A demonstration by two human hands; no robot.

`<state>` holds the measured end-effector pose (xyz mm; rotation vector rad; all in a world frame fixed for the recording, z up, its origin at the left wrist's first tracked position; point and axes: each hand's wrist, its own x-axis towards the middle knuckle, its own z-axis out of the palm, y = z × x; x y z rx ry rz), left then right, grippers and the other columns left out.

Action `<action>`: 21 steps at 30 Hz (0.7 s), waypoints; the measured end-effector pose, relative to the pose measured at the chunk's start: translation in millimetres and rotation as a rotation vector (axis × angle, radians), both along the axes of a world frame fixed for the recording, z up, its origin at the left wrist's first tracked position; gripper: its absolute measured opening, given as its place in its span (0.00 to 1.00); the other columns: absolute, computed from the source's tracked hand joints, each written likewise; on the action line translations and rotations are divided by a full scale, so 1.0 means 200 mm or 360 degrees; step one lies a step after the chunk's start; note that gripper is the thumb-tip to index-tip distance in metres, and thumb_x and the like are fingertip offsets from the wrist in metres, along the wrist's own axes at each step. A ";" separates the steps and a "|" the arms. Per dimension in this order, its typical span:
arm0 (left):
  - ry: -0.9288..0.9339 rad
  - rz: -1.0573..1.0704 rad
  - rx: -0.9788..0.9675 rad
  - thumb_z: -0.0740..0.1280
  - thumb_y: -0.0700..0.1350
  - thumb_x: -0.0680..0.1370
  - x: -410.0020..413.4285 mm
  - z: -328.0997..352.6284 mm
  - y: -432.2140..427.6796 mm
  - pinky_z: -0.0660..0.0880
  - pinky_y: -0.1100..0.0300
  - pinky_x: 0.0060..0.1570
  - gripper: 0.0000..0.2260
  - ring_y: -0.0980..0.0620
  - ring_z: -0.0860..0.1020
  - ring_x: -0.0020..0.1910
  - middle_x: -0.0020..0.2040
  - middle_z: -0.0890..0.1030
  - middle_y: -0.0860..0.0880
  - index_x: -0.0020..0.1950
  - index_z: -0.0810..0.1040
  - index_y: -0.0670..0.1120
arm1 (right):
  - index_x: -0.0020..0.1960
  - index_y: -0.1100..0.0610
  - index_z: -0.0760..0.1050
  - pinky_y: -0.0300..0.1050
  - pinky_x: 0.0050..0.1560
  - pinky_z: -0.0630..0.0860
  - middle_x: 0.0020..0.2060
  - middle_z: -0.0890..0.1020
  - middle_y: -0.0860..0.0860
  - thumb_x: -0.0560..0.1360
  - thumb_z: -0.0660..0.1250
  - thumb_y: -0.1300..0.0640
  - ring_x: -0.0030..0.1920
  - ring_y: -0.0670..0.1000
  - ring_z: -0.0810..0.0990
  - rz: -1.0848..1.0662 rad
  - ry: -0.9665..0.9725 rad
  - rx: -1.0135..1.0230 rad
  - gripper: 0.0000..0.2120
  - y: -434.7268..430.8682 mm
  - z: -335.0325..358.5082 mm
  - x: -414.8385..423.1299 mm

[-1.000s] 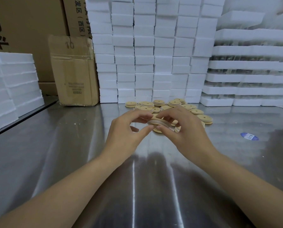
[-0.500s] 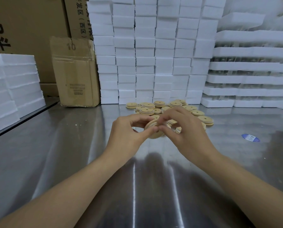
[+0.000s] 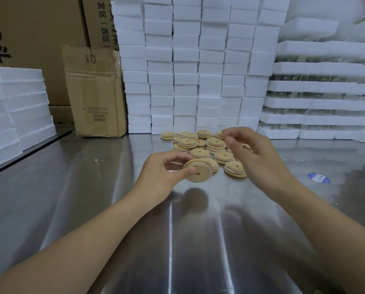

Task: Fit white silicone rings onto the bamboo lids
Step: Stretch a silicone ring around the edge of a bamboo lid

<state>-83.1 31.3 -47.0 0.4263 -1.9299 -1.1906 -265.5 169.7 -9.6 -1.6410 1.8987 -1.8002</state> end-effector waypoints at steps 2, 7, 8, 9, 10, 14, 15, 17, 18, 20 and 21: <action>0.0091 -0.0033 0.0266 0.79 0.40 0.76 0.01 0.00 0.00 0.82 0.63 0.48 0.07 0.53 0.87 0.48 0.49 0.89 0.50 0.53 0.87 0.48 | 0.58 0.47 0.82 0.47 0.58 0.78 0.54 0.85 0.44 0.85 0.66 0.52 0.57 0.46 0.83 0.0020 -0.0123 0.0057 0.07 0.01 0.02 -0.02; 0.0302 -0.0360 0.0899 0.73 0.43 0.81 -0.01 0.03 0.05 0.85 0.57 0.52 0.10 0.47 0.88 0.51 0.56 0.88 0.41 0.62 0.81 0.42 | 0.58 0.51 0.84 0.34 0.44 0.77 0.40 0.87 0.50 0.79 0.75 0.57 0.43 0.50 0.86 0.0413 -0.0015 0.0318 0.08 0.01 -0.03 0.08; 0.0300 -0.0389 0.0977 0.72 0.43 0.83 -0.01 0.03 0.06 0.85 0.56 0.54 0.12 0.45 0.88 0.54 0.58 0.88 0.41 0.64 0.81 0.41 | 0.56 0.53 0.85 0.35 0.44 0.77 0.39 0.86 0.50 0.78 0.76 0.58 0.41 0.50 0.85 0.0403 0.0036 0.0260 0.07 0.00 -0.04 0.09; 0.0276 -0.0397 0.1037 0.71 0.44 0.83 -0.01 0.04 0.07 0.85 0.54 0.55 0.13 0.44 0.88 0.56 0.60 0.87 0.42 0.67 0.81 0.42 | 0.53 0.53 0.85 0.36 0.43 0.76 0.38 0.86 0.50 0.77 0.78 0.58 0.40 0.48 0.83 0.0353 0.0083 0.0194 0.06 -0.01 -0.05 0.10; 0.0232 -0.0400 0.1077 0.70 0.46 0.84 -0.02 0.04 0.08 0.85 0.53 0.57 0.14 0.43 0.88 0.58 0.62 0.87 0.43 0.68 0.82 0.43 | 0.51 0.53 0.85 0.34 0.42 0.74 0.37 0.85 0.50 0.75 0.79 0.57 0.39 0.46 0.82 0.0274 0.0138 0.0140 0.06 -0.01 -0.06 0.10; 0.0194 -0.0505 0.1222 0.71 0.56 0.82 -0.03 0.05 0.10 0.85 0.53 0.56 0.17 0.43 0.87 0.59 0.60 0.88 0.43 0.62 0.88 0.46 | 0.45 0.49 0.81 0.31 0.41 0.71 0.33 0.81 0.45 0.71 0.83 0.53 0.38 0.45 0.79 0.0016 0.0375 0.0082 0.11 -0.02 -0.10 0.10; 0.0216 -0.0535 0.1234 0.72 0.58 0.81 -0.03 0.05 0.10 0.85 0.53 0.57 0.18 0.43 0.87 0.60 0.61 0.87 0.42 0.62 0.88 0.45 | 0.46 0.47 0.80 0.32 0.41 0.71 0.34 0.81 0.46 0.71 0.83 0.53 0.39 0.46 0.79 0.0002 0.0427 0.0079 0.12 -0.03 -0.11 0.10; 0.0203 -0.0521 0.1176 0.73 0.59 0.80 -0.03 0.05 0.11 0.84 0.54 0.57 0.20 0.43 0.86 0.61 0.62 0.87 0.40 0.61 0.88 0.45 | 0.50 0.45 0.79 0.37 0.43 0.73 0.37 0.80 0.46 0.71 0.82 0.51 0.41 0.48 0.80 -0.0014 0.0563 0.0094 0.14 -0.03 -0.12 0.10; 0.0178 -0.0481 0.1128 0.73 0.60 0.80 -0.03 0.05 0.11 0.84 0.54 0.57 0.20 0.44 0.87 0.60 0.61 0.87 0.41 0.60 0.89 0.45 | 0.53 0.43 0.77 0.41 0.44 0.75 0.39 0.80 0.45 0.72 0.81 0.50 0.42 0.48 0.80 -0.0021 0.0628 0.0116 0.16 -0.03 -0.12 0.10; 0.0119 -0.0408 0.1034 0.72 0.62 0.80 -0.03 0.04 0.11 0.85 0.55 0.56 0.20 0.45 0.87 0.58 0.60 0.88 0.45 0.60 0.89 0.47 | 0.59 0.39 0.74 0.45 0.44 0.77 0.41 0.81 0.44 0.74 0.78 0.50 0.42 0.48 0.82 -0.0028 0.0647 0.0143 0.19 -0.04 -0.13 0.09; 0.0102 -0.0394 0.1018 0.71 0.61 0.81 -0.02 0.04 0.11 0.85 0.56 0.56 0.20 0.45 0.88 0.58 0.60 0.88 0.47 0.61 0.89 0.47 | 0.59 0.39 0.74 0.45 0.43 0.78 0.42 0.81 0.44 0.75 0.77 0.51 0.41 0.48 0.83 -0.0035 0.0551 0.0137 0.18 -0.04 -0.13 0.09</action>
